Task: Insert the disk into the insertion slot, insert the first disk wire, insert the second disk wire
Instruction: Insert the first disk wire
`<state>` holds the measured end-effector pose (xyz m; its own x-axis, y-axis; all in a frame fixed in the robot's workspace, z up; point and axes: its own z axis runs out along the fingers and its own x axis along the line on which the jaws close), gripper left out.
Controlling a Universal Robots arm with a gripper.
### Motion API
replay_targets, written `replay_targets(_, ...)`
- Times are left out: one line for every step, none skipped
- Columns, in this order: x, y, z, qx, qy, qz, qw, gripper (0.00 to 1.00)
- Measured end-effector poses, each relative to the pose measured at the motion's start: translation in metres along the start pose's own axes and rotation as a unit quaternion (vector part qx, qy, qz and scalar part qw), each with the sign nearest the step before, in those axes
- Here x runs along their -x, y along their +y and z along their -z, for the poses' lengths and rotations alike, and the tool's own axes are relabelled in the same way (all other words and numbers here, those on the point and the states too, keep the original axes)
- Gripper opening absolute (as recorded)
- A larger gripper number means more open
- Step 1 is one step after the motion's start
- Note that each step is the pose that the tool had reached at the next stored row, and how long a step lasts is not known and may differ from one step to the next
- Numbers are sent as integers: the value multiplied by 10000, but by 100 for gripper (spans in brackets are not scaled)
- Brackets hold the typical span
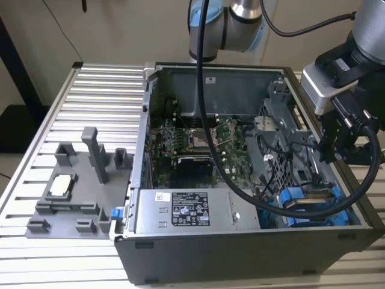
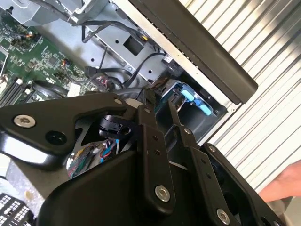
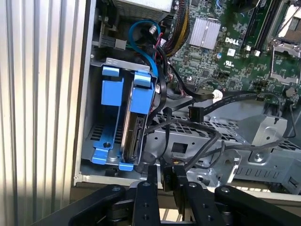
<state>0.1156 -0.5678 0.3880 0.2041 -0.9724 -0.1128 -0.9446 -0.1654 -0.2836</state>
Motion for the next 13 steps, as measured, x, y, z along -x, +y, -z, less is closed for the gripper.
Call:
replay_targets(0, 0, 0, 0, 0, 0, 10000, 28)
replay_targets(0, 0, 0, 0, 1, 0, 10000, 28)
replay_targets(0, 0, 0, 0, 1, 0, 10000, 28)
replay_targets(0, 0, 0, 0, 1, 0, 10000, 28)
replay_targets(0, 0, 0, 0, 1, 0, 10000, 25)
replay_targets(0, 0, 0, 0, 1, 0, 10000, 25)
replay_targets(0, 0, 0, 0, 1, 0, 10000, 19)
replay_targets(0, 0, 0, 0, 1, 0, 10000, 19)
replay_targets(0, 0, 0, 0, 1, 0, 10000, 19)
replay_targets(0, 0, 0, 0, 1, 0, 10000, 19)
replay_targets(0, 0, 0, 0, 2, 0, 10000, 19)
replay_targets(0, 0, 0, 0, 2, 0, 10000, 19)
replay_targets(0, 0, 0, 0, 2, 0, 10000, 19)
